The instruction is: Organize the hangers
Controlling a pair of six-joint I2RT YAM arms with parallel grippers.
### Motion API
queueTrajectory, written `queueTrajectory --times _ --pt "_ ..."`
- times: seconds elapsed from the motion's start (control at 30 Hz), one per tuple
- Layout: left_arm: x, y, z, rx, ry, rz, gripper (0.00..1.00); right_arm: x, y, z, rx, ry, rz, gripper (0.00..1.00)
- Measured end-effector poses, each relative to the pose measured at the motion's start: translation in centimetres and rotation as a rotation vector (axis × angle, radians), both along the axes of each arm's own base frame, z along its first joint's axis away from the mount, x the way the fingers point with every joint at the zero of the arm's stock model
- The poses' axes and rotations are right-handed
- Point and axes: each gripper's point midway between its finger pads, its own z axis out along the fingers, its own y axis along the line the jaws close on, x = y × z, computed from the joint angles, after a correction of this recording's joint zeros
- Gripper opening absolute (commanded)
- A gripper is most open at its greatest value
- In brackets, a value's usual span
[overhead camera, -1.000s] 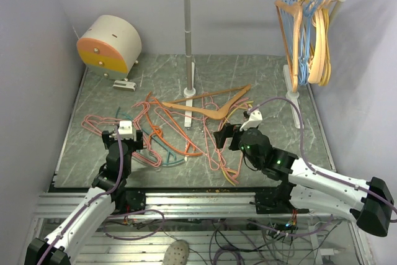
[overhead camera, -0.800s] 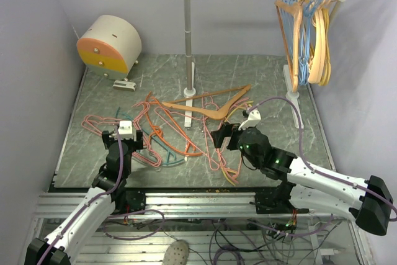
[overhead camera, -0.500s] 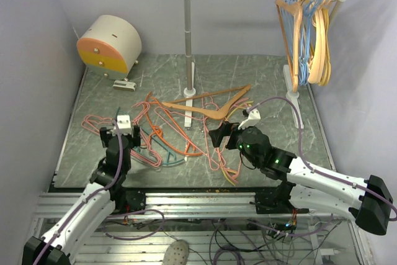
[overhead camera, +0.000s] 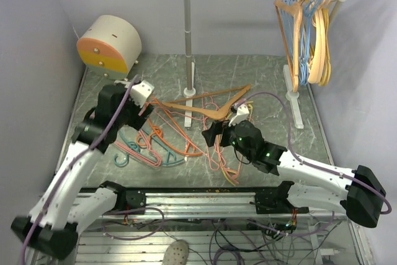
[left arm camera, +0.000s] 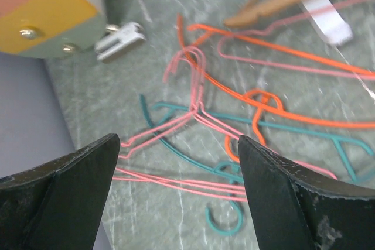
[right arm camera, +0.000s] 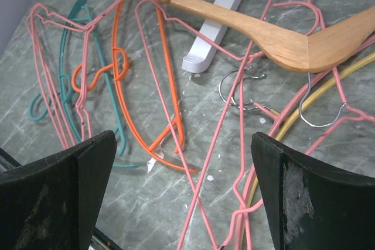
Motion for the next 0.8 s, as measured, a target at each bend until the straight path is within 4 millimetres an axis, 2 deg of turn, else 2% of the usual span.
queueTrajectory --times 0.13,0.27,0.4,0.43,0.57,0.7,0.8 --pt "0.5 -2.6 -2.1 0.051 0.251 -0.148 0.94 0.9 -0.5 -0.6 0.006 0.018 -0.003 1.0" --pt "0.0 -5.0 -4.8 0.114 0.366 -0.298 0.94 1.8 -1.7 0.1 0.027 0.005 -0.03 1.0" --pt "1.5 -7.8 -6.2 0.269 0.332 -0.413 0.98 1.9 -3.3 1.9 0.041 -0.043 -0.066 1.0" --pt "2.1 -8.2 -6.5 0.3 0.322 -0.426 0.96 1.8 -3.7 2.5 0.047 -0.054 -0.077 1.0" --pt "5.2 -10.4 -9.7 0.443 0.309 -0.484 0.94 1.6 -5.8 4.6 0.08 -0.11 -0.146 1.0" --pt "7.0 -12.9 -12.7 0.534 0.315 -0.546 0.87 1.5 -7.8 4.8 0.07 -0.125 -0.217 1.0" --pt "7.9 -15.9 -13.2 0.532 0.288 -0.604 0.79 1.4 -9.0 4.6 0.049 -0.12 -0.26 1.0"
